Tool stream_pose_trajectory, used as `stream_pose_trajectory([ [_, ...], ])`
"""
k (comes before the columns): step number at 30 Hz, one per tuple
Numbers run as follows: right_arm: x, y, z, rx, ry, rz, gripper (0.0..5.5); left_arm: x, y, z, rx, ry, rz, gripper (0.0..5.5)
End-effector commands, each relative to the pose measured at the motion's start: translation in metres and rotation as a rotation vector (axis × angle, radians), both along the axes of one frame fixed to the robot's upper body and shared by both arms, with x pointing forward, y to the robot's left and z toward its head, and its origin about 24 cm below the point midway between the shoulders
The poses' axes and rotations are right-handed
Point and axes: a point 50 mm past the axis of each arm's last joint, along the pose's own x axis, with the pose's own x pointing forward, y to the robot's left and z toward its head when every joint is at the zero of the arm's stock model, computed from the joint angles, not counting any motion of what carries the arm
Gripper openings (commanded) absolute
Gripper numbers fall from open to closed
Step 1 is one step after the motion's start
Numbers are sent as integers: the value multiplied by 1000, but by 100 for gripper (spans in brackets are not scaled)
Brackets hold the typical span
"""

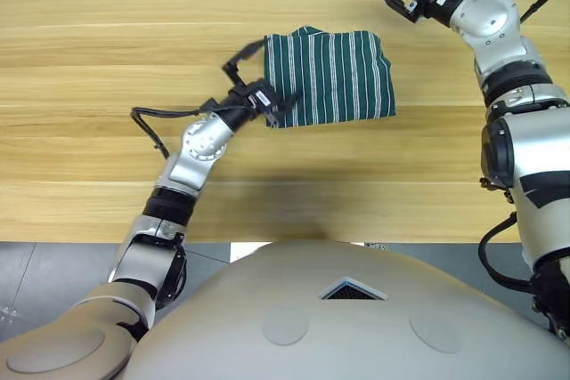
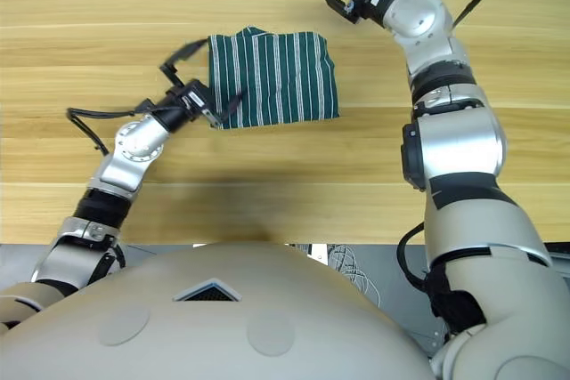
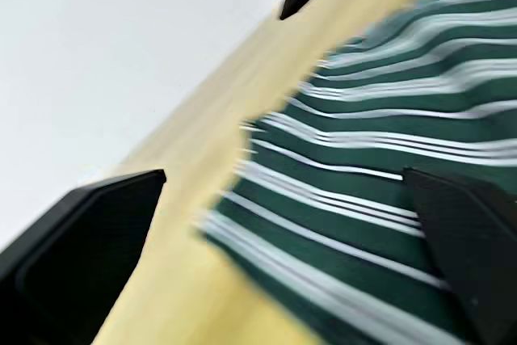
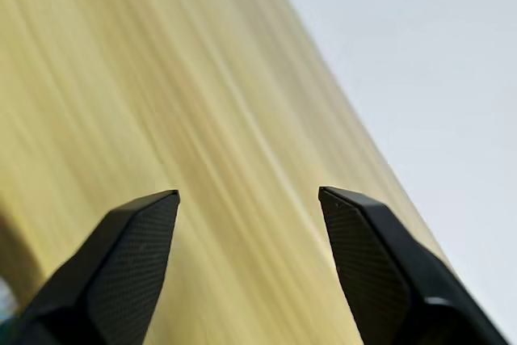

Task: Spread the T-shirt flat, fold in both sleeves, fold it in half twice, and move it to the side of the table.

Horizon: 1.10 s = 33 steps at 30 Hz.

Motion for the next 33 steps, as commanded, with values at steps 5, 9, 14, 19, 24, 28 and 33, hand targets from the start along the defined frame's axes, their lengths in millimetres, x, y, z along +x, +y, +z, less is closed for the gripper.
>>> stream_pose_trajectory([
  [5, -32, 17, -27, 128, 315, 403, 322, 13, 41, 51, -181, -154, 181, 536],
  [9, -46, 28, -48, 87, 500, 523, 322, 11, 49, 53, -260, -138, 223, 536],
  [14, -48, 31, -52, 93, 618, 566, 322, 11, 50, 51, -285, -121, 223, 536],
  [19, -49, 37, -61, 65, 674, 533, 322, 11, 49, 50, -293, -113, 219, 536],
  [24, -51, 32, -72, 39, 706, 430, 322, 11, 50, 50, -293, -106, 217, 536],
  [28, -49, 14, -77, 96, 699, 275, 322, 11, 52, 50, -292, -104, 218, 536],
  [33, -55, -32, -90, 170, 684, -42, 322, 9, 54, 52, -290, -109, 218, 536],
])
